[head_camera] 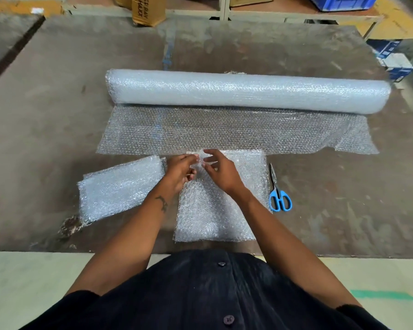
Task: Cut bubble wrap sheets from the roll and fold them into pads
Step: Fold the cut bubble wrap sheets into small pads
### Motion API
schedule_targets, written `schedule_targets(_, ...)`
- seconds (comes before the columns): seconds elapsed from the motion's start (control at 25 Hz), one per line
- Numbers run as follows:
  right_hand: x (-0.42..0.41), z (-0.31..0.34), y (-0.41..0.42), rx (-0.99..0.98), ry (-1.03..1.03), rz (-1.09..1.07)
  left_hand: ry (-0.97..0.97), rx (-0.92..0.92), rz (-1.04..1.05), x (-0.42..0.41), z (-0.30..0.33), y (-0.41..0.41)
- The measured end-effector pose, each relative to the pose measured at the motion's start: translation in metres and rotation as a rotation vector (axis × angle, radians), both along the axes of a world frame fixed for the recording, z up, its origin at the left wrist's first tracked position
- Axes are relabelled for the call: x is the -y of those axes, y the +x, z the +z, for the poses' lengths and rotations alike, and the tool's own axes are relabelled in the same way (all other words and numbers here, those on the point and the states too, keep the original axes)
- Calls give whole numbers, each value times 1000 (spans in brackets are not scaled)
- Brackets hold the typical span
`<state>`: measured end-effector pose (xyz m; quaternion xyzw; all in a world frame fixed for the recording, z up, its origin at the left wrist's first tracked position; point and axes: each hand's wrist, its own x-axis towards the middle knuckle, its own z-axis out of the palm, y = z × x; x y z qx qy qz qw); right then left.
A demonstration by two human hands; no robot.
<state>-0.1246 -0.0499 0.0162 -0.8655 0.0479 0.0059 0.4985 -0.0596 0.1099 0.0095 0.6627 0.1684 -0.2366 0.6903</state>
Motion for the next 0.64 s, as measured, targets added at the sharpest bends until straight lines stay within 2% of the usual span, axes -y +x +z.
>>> schedule_targets(0.32, -11, 1, 4, -41, 155, -201, -12, -67, -82, -13, 5, -7)
schedule_targets(0.48, -12, -6, -1, -19, 126, -216, -22, -89, -144, -13, 4, -10)
schedule_targets(0.64, -10, -6, -5, -44, 263, -240, -18, -76, -152, -11, 9, -10)
